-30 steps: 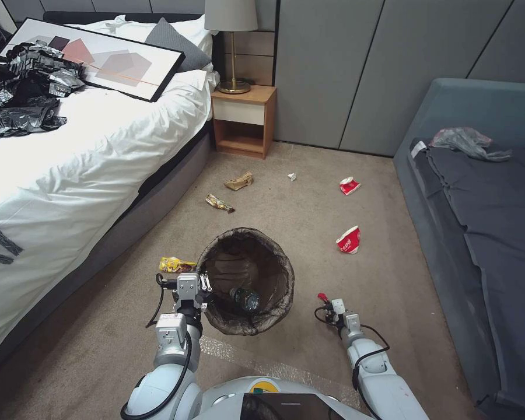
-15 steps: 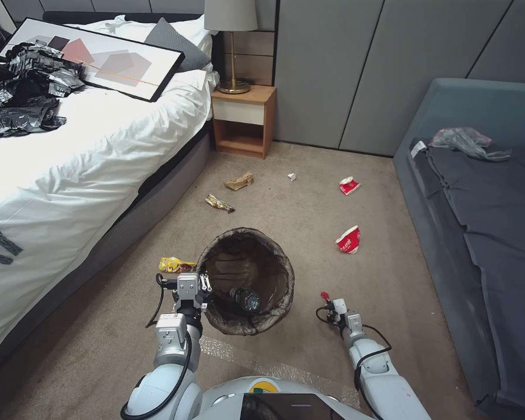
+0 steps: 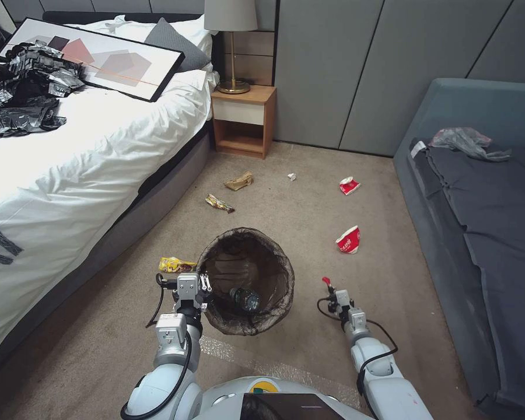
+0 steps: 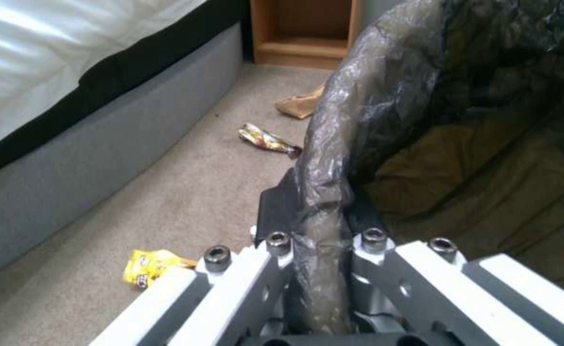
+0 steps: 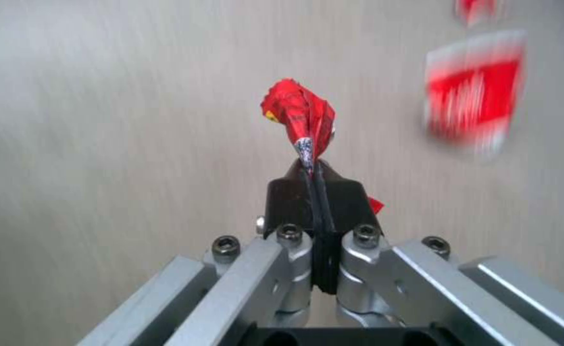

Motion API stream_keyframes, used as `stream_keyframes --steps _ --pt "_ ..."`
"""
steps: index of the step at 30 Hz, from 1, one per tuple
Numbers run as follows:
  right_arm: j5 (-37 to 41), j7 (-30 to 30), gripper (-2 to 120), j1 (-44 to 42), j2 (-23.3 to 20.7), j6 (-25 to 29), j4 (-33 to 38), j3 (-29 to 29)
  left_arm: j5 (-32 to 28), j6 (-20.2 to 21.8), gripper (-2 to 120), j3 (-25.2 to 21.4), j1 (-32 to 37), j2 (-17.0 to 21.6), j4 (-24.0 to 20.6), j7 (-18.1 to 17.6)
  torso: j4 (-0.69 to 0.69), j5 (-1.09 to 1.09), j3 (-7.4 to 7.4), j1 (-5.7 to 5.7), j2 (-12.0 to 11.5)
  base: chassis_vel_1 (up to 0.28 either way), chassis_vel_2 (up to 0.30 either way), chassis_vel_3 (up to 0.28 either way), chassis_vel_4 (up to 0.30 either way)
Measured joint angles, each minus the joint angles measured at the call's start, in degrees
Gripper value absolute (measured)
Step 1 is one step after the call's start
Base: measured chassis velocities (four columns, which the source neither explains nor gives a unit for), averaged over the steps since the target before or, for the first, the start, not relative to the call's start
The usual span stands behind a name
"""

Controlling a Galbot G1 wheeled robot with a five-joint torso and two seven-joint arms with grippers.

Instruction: Pick up the trash bin, then pick up the garbage from the floor and place it into the trash bin.

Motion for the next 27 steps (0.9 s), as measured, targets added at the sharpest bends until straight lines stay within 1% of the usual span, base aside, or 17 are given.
stream_keyframes --steps 1,2,3,4,6,8,10,11,12,13,15,16,17,20,21,23,27 --pt "0.8 -1.1 0 -0.5 0.1 2.2 1.8 0.1 0.0 0.0 3 0.0 0.0 0.0 0.0 0.0 0.0 0.0 0.0 0.0 0.0 0.0 0.0 0.0 0.0" --pt "0.8 -1.1 0 -0.5 0.1 2.2 1.8 0.1 0.0 0.0 3 0.0 0.0 0.0 0.0 0.0 0.0 0.0 0.0 0.0 0.0 0.0 0.0 0.0 0.0" --pt "2.5 -3.4 0 -1.3 0.0 5.7 5.5 0.2 0.0 0.0 3 0.0 0.0 0.0 0.0 0.0 0.01 0.0 0.0 0.0 0.0 0.0 0.0 0.0 0.0" --pt "2.5 -3.4 0 -1.3 0.0 5.7 5.5 0.2 0.0 0.0 3 0.0 0.0 0.0 0.0 0.0 0.01 0.0 0.0 0.0 0.0 0.0 0.0 0.0 0.0" --pt "5.8 -6.9 0 -2.8 -0.3 9.2 13.3 0.1 0.0 0.0 3 0.0 0.0 0.0 0.0 0.0 0.01 0.0 0.0 0.0 0.0 0.0 0.0 0.0 0.0" --pt "6.8 -7.8 0 -3.2 -0.4 9.9 15.5 0.1 0.0 0.0 3 0.0 0.0 0.0 0.0 0.0 0.01 0.0 0.0 0.0 0.0 0.0 0.0 0.0 0.0" --pt "11.3 -11.4 0 -5.1 -1.1 11.9 24.2 -0.5 0.0 0.0 3 0.0 0.0 0.0 0.0 0.0 0.02 0.0 0.0 0.0 0.0 0.0 0.0 0.0 0.0" --pt "13.3 -13.4 0 -6.0 -1.5 12.3 27.7 -0.9 0.0 0.0 3 0.0 0.0 0.0 0.0 0.0 -0.02 0.0 0.0 0.0 0.0 0.0 0.0 0.0 0.0" --pt "14.9 -14.9 0 -6.7 -1.9 12.4 30.3 -1.3 0.0 0.0 3 0.0 0.0 0.0 0.0 0.0 0.0 -0.01 0.0 0.0 0.0 0.0 0.0 0.0 0.0" --pt "14.9 -14.9 0 -6.7 -1.9 12.4 30.3 -1.3 0.0 0.0 3 0.0 0.0 0.0 0.0 0.0 0.0 -0.01 0.0 0.0 0.0 0.0 0.0 0.0 0.0" --pt "19.4 -19.7 0 -8.9 -3.2 12.4 37.0 -3.0 0.0 0.0 3 0.0 0.0 0.0 0.0 0.0 0.0 -0.01 -0.01 0.0 0.0 0.0 0.0 0.0 0.0" --pt "20.8 -21.6 0 -9.5 -3.7 12.2 38.6 -3.5 0.0 0.0 3 0.0 0.0 0.0 0.0 0.0 0.0 -0.01 -0.01 0.0 0.0 0.0 0.0 0.0 0.0" --pt "20.8 -21.6 0 -9.5 -3.7 12.2 38.6 -3.5 0.0 0.0 3 0.0 0.0 0.0 0.0 0.0 0.0 -0.01 -0.01 0.0 0.0 0.0 0.0 0.0 0.0" --pt "25.5 -30.3 0 -11.1 -5.7 9.2 42.6 -5.4 0.0 0.0 3 0.0 0.0 0.0 0.0 0.0 0.0 0.0 -0.01 0.0 0.0 0.0 0.0 0.0 0.0" --pt "25.5 -30.3 0 -11.1 -5.7 9.2 42.6 -5.4 0.0 0.0 3 0.0 0.0 0.0 0.0 0.0 0.0 0.0 -0.01 0.0 0.0 0.0 0.0 0.0 0.0" --pt "26.5 -35.0 0 -11.2 -6.8 7.1 42.8 -6.8 0.0 0.0 3 0.0 0.0 0.0 0.0 0.0 0.0 0.0 0.0 0.0 0.0 0.0 0.0 0.0 0.0" --pt "25.4 -38.7 0 -10.9 -7.6 6.0 41.3 -9.4 0.0 0.0 3 0.0 0.0 0.0 0.0 0.0 0.01 0.0 0.0 0.0 0.0 0.0 0.0 0.0 0.0"
